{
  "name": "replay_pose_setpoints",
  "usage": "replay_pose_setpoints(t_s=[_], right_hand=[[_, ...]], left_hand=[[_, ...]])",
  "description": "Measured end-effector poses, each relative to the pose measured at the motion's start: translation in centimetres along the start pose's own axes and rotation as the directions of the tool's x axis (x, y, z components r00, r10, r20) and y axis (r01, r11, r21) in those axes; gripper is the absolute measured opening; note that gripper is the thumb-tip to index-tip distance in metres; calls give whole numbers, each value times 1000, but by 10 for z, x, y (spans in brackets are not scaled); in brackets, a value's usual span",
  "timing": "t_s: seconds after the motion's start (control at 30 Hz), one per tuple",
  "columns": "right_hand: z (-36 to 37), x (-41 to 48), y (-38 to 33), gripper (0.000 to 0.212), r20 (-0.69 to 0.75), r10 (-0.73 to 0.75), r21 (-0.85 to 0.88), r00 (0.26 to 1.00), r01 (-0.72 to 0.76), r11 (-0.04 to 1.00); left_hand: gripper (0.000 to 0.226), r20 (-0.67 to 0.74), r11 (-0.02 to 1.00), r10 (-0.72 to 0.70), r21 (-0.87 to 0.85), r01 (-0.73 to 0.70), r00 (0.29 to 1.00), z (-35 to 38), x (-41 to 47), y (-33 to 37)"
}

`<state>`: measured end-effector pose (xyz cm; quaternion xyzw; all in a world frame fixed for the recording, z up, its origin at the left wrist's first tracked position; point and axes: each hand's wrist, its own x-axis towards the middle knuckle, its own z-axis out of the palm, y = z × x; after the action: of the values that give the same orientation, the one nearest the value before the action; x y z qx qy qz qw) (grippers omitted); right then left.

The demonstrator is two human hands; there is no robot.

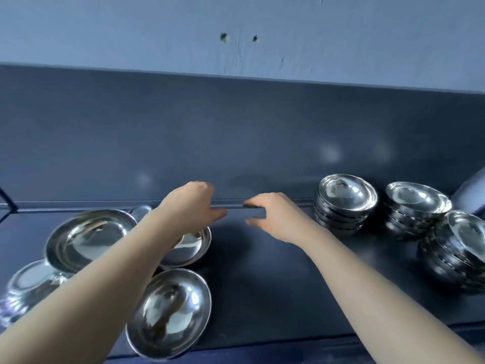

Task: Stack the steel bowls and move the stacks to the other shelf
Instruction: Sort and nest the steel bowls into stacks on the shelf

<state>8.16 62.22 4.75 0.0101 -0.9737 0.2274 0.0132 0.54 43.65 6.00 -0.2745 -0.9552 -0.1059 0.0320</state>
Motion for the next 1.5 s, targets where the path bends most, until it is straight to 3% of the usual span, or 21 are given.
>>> replay_pose_setpoints(t_s=[0.23, 0.43, 0.57, 0.73, 0.93, 1.1, 1.27, 1.5], right_hand=[[36, 10, -40, 51, 156, -60, 86, 986, 47, 995], [60, 12, -46, 34, 226, -11, 113, 974, -16, 993], [68, 8, -45, 23, 159, 39, 173, 986, -67, 983], [56, -8, -44, 23, 44, 56, 209, 997, -64, 976], [14, -34, -20, 12, -167, 116, 243, 979, -73, 967], [-31, -60, 15, 16, -280, 208, 263, 937, -134, 956], [-72, -81, 50, 15, -427, 287, 161, 857, -240, 957], [-101, -95, 99, 33, -457, 386, 83, 802, -393, 916]], left_hand=[[32, 28, 956, -119, 273, 107, 992, -6, -38, -53], [21, 148, 927, -41, 376, -18, 988, 1, -41, -65], [16, 189, 932, 7, 356, -75, 982, 5, -35, -66], [20, 170, 966, 37, 247, -79, 985, 5, -27, -58], [26, 61, 990, 98, -103, -91, 993, -1, -8, -26], [27, -29, 926, 207, -317, -205, 978, -7, 11, 25], [44, -91, 807, 357, -471, -356, 930, -4, 36, 82], [52, -86, 745, 433, -526, -410, 897, 11, 70, 143]])
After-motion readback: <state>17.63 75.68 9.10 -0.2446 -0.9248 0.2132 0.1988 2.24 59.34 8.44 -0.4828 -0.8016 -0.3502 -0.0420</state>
